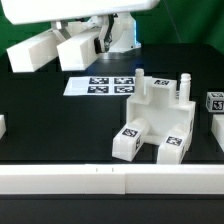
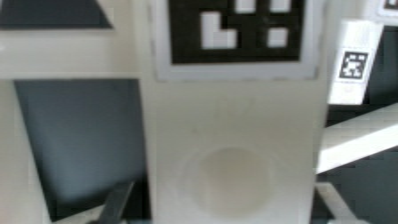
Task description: Assemble chair
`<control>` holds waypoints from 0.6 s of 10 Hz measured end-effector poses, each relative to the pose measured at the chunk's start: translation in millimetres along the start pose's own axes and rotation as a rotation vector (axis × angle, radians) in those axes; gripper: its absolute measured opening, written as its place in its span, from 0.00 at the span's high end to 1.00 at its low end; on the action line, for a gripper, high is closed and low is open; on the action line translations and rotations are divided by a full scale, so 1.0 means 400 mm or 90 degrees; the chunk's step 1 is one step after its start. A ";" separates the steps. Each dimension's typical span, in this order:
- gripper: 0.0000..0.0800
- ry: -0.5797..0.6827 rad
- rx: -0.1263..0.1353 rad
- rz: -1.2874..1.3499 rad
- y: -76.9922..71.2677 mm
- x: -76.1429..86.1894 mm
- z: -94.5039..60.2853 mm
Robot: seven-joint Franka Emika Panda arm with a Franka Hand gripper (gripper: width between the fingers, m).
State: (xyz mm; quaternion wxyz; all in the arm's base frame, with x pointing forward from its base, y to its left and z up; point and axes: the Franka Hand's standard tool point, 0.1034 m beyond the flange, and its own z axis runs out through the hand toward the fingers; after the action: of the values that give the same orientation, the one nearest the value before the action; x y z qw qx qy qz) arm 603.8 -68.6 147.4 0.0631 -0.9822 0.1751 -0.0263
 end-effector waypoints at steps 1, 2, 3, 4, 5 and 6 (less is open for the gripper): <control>0.64 0.000 0.000 0.020 0.000 0.000 0.000; 0.64 -0.001 0.001 0.078 -0.002 -0.001 0.001; 0.64 -0.003 -0.003 0.115 -0.012 -0.003 0.001; 0.64 -0.004 -0.006 0.143 -0.038 -0.007 0.001; 0.64 -0.007 -0.015 0.154 -0.069 -0.008 0.004; 0.64 -0.025 -0.043 0.141 -0.111 -0.009 0.010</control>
Offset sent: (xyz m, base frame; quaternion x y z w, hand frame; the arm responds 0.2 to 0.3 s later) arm 0.0098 0.0218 0.0084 -0.0386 -0.0080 0.1028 0.9939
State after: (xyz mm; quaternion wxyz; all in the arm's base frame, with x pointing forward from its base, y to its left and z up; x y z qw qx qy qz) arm 616.0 -25.6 149.3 0.0358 -0.9587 0.2821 0.0056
